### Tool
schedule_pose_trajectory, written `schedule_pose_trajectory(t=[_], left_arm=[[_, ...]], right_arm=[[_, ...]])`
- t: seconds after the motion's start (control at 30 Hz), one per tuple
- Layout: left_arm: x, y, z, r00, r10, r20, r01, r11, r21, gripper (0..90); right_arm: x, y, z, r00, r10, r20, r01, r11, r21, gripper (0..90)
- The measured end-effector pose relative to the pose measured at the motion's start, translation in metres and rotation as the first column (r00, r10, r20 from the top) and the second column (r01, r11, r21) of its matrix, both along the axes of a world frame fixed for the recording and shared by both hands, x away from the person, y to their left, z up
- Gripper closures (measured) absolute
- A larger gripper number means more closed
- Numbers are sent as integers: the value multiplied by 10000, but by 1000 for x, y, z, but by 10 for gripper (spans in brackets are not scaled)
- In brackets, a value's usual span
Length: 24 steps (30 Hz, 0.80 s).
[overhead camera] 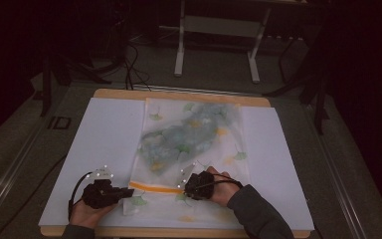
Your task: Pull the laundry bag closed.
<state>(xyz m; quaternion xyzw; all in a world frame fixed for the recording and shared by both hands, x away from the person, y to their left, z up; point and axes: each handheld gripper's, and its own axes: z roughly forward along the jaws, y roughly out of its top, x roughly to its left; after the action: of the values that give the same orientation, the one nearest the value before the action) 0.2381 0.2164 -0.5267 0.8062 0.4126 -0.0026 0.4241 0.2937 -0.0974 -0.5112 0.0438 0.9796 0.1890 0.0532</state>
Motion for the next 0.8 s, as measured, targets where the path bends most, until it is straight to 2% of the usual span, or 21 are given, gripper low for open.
schedule_pose_trajectory(t=[0.8], left_arm=[[0, 1, 0, 10000, 10, 11, -10, 10000, 36, 885]], right_arm=[[0, -18, 1, 9998, -188, 33, 189, 9994, -278, 847]])
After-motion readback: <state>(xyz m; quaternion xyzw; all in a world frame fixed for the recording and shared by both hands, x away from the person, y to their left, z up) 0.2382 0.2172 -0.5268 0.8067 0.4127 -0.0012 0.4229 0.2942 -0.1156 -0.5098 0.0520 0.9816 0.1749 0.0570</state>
